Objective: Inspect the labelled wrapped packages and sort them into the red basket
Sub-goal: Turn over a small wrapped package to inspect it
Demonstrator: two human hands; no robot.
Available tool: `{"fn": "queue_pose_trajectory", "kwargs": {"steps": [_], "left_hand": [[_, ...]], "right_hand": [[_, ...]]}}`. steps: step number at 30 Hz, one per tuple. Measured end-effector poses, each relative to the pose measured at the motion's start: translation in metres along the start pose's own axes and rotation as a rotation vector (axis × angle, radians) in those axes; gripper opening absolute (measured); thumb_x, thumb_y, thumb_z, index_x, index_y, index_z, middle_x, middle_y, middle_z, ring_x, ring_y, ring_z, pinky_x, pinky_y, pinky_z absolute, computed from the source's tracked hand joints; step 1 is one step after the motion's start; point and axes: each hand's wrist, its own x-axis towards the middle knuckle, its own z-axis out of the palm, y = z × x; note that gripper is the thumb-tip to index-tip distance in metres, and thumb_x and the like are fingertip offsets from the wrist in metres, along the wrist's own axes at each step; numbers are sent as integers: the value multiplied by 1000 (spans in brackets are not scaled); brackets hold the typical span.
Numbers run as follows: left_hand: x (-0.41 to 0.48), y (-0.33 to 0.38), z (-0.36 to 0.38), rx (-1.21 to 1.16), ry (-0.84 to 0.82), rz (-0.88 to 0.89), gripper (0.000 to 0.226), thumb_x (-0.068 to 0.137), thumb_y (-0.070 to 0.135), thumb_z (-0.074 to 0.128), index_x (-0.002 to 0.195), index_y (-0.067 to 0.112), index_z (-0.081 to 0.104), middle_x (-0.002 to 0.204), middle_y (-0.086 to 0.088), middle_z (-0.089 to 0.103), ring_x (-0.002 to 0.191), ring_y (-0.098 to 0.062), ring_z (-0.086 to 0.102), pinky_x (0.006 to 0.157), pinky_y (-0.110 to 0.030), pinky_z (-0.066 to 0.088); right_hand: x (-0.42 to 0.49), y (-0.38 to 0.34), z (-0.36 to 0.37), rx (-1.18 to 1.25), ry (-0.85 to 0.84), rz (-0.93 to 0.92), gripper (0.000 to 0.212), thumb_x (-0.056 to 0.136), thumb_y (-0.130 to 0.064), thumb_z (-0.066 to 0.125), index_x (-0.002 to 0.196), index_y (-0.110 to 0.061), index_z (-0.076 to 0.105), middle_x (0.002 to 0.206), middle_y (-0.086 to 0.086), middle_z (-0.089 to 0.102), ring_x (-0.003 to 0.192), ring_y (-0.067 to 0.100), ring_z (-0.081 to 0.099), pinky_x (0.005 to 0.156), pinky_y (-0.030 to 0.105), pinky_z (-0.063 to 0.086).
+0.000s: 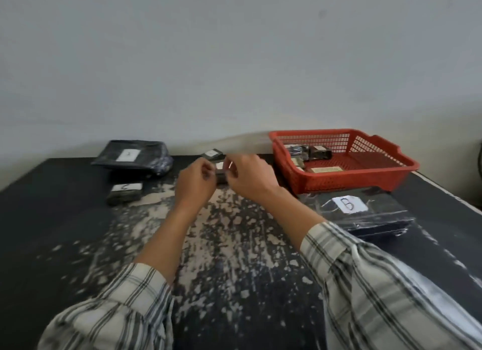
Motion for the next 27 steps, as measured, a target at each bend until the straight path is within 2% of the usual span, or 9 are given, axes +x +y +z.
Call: {"fn": "queue_pose_trajectory", "kwargs": {"steps": [3,5,8,11,13,15,18,23,27], "left_hand": [[-6,-47,-39,153,168,6,18,90,5,60,100,15,71,107,-11,68,103,-38,60,88,-42,44],[-11,-76,-62,264,213,-68,27,91,4,58,115,14,69,130,-16,56,123,-44,44,99,-49,38],[-10,-109,-87,374,118,-202,42,100,16,54,142,18,53,158,-16,32,144,-44,23,112,-54,32],[2,-132,-99,375,-56,-353,55,103,49,51,153,29,41,165,-21,22,149,-45,18,117,-55,28],[11,-144,-98,427,-119,-369,58,97,65,49,145,33,48,155,-21,42,143,-44,32,111,-51,31],[15,-149,-95,421,-79,-371,48,92,65,57,128,34,55,134,-17,61,129,-42,47,93,-43,31],[9,-136,-93,218,54,-357,42,83,41,79,114,25,55,129,-17,57,119,-39,52,85,-37,34],[-7,-96,-82,0,259,-215,48,82,18,80,124,14,56,140,-15,47,103,-21,51,82,-29,41],[-6,-49,-67,-127,296,-29,47,82,17,81,124,14,60,136,-12,56,111,-17,53,66,-1,36]], "right_hand": [[-10,-32,30,30,-62,-20,15,97,-24,57,109,-24,66,105,3,74,95,31,69,72,37,52],[-15,-48,46,40,-103,-31,15,99,-24,55,111,-24,66,106,1,74,93,29,69,69,35,52],[-19,-65,65,31,-122,-37,16,101,-23,53,111,-23,65,105,-1,74,90,26,69,65,34,53],[-19,-73,80,18,-106,-25,16,100,-21,53,108,-23,67,100,-1,75,87,24,70,68,38,60],[-18,-74,87,35,-95,-7,17,99,-20,53,106,-24,68,97,-2,76,84,22,71,68,40,63],[-16,-72,91,64,-96,13,17,98,-20,54,105,-24,69,95,-3,76,82,20,71,69,41,64],[-11,-68,95,113,-126,60,16,98,-20,58,106,-25,70,94,-4,76,82,16,71,72,40,65],[-1,-59,93,276,-128,120,13,100,-21,61,108,-23,71,98,-5,75,85,15,72,78,38,64],[12,-61,74,465,-23,179,21,107,-30,56,114,-18,72,97,-1,75,83,17,70,86,42,63]]}}
